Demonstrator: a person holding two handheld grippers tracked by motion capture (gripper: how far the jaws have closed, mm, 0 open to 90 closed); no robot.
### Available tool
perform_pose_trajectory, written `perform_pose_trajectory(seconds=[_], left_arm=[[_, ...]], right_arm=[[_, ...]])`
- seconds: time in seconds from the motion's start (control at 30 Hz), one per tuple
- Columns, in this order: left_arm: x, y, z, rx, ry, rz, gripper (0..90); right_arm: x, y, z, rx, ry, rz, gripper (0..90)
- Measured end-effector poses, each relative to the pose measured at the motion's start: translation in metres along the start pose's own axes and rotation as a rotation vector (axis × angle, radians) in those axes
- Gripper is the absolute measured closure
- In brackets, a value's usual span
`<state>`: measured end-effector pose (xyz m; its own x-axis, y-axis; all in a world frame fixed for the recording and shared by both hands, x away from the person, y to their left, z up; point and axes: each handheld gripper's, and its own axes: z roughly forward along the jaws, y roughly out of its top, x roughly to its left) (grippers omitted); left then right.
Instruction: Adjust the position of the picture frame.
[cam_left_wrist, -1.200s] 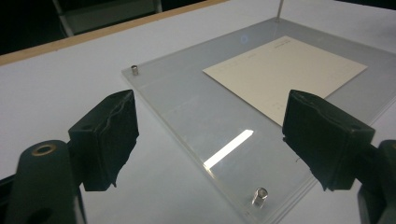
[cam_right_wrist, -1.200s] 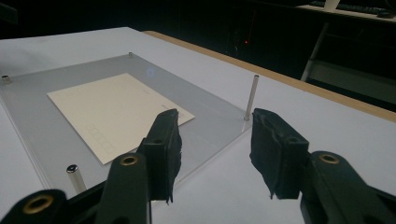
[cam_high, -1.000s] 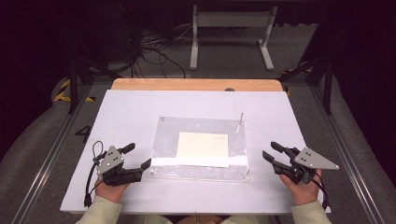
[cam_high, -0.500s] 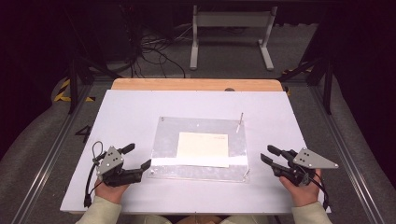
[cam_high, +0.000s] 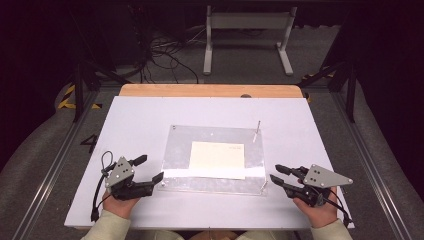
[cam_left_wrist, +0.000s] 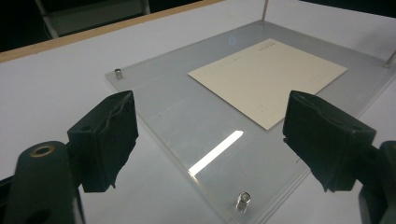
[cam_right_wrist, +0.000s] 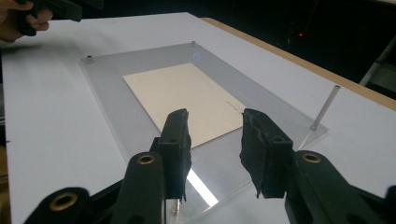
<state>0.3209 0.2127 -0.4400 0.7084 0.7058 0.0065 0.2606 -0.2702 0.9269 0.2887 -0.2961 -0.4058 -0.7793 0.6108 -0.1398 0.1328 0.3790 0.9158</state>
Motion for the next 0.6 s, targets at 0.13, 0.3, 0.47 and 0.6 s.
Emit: perform_pose_trajectory(seconds=[0.13, 0.3, 0.47, 0.6], left_arm=[[0.000, 0.000, 0.001, 0.001, -0.009, -0.004, 18.8], [-0.001, 0.000, 0.001, 0.009, -0.013, 0.000, 19.1], [-0.001, 0.000, 0.002, 0.015, -0.021, 0.003, 19.2], [-0.001, 0.000, 0.003, 0.023, -0.024, 0.006, 19.2]], right_arm=[[0.005, -0.002, 0.007, 0.050, 0.037, -0.016, 60.7], [0.011, -0.005, 0.015, 0.106, 0.083, -0.020, 60.7], [0.011, -0.013, 0.027, 0.186, 0.114, 0.003, 60.0], [0.010, -0.018, 0.034, 0.228, 0.106, 0.008, 63.2]])
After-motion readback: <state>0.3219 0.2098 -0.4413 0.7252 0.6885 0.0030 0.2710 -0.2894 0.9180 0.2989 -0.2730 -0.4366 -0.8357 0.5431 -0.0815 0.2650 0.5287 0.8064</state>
